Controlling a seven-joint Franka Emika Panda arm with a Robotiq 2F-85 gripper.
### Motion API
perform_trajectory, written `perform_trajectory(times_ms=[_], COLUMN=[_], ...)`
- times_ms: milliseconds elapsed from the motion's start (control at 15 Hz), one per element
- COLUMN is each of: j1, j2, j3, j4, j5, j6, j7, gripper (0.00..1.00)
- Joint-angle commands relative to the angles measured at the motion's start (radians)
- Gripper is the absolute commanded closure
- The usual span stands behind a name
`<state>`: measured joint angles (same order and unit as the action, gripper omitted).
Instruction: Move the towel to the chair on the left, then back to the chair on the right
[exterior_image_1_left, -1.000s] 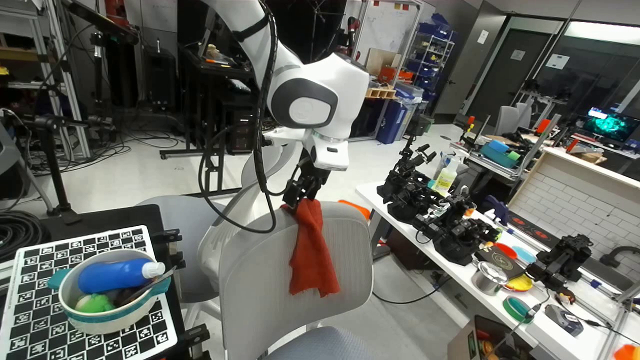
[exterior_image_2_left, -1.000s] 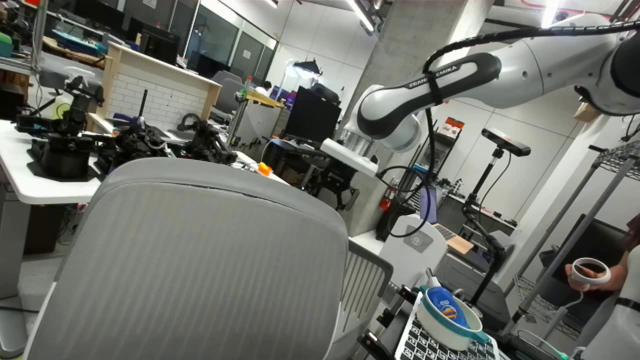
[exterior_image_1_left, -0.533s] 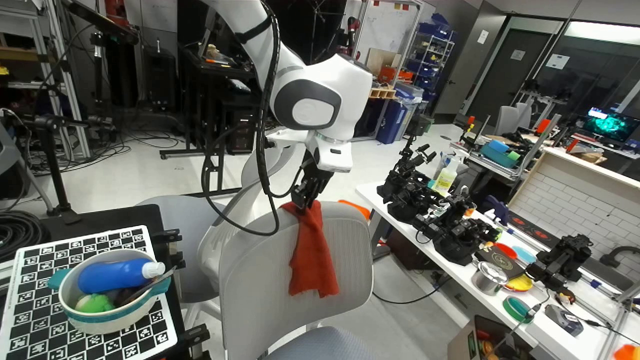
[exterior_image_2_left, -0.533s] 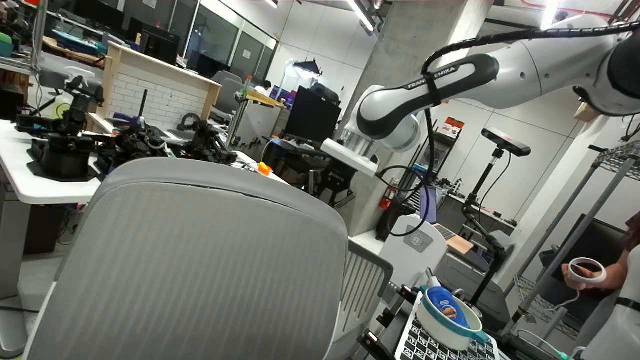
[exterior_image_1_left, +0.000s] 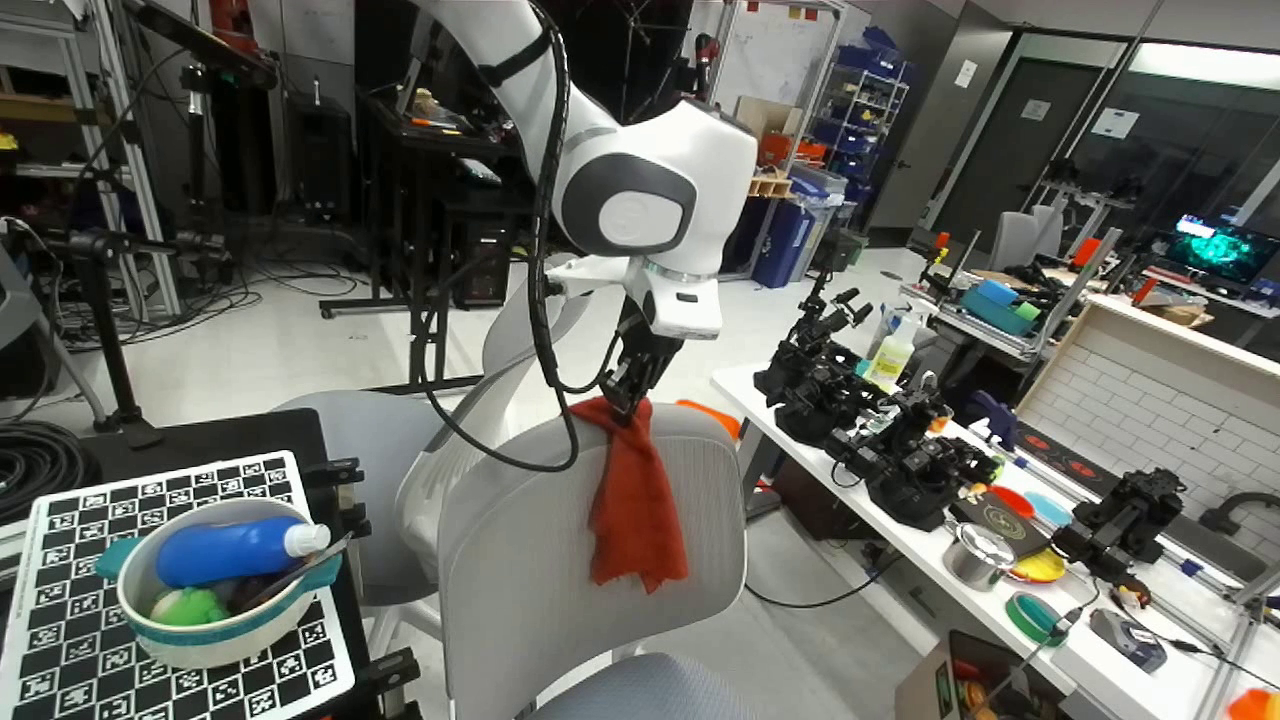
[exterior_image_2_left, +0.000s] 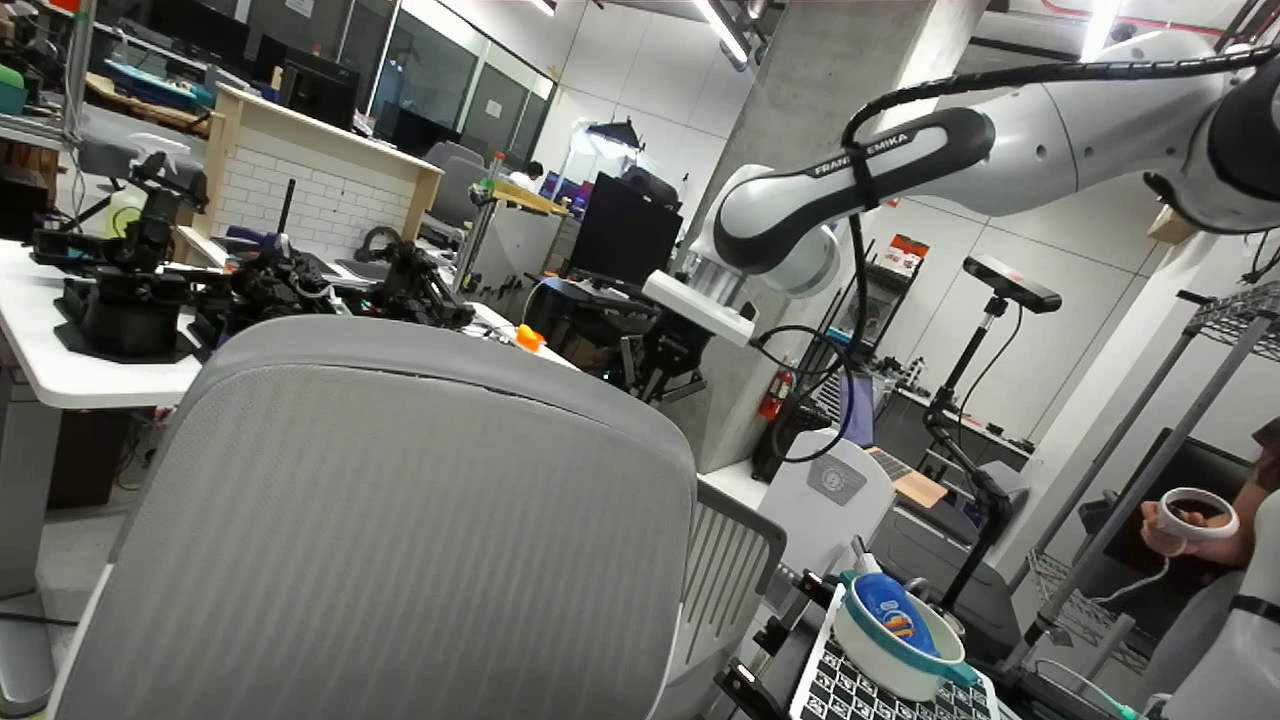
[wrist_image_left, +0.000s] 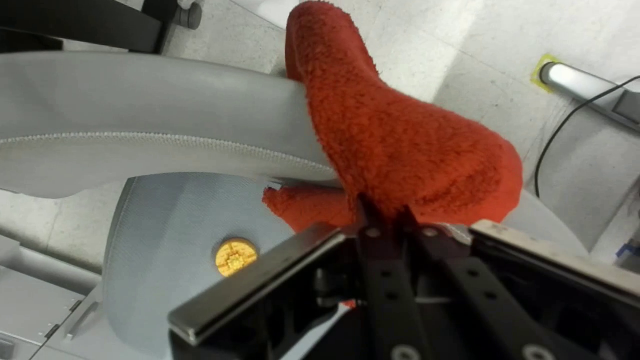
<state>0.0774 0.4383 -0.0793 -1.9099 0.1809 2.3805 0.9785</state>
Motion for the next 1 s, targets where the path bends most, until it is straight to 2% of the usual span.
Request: perform_trajectory(times_ms=[0, 333, 600, 933], j1=[0.003, 0.007, 0.021, 0.051], j2=[-0.07, -0.155, -0.204, -0.199], j3=[-0.001, 0.009, 0.039, 0.095], j4=[0.02, 0.11, 0.252, 0.43], j5=[-0.025, -0.051, -0.07, -0.053], j6=[-0.025, -0.067, -0.141, -0.226], j7=[-0.005, -0.011, 0.005, 0.003], gripper=[0.98, 0.98, 0.98, 0.98])
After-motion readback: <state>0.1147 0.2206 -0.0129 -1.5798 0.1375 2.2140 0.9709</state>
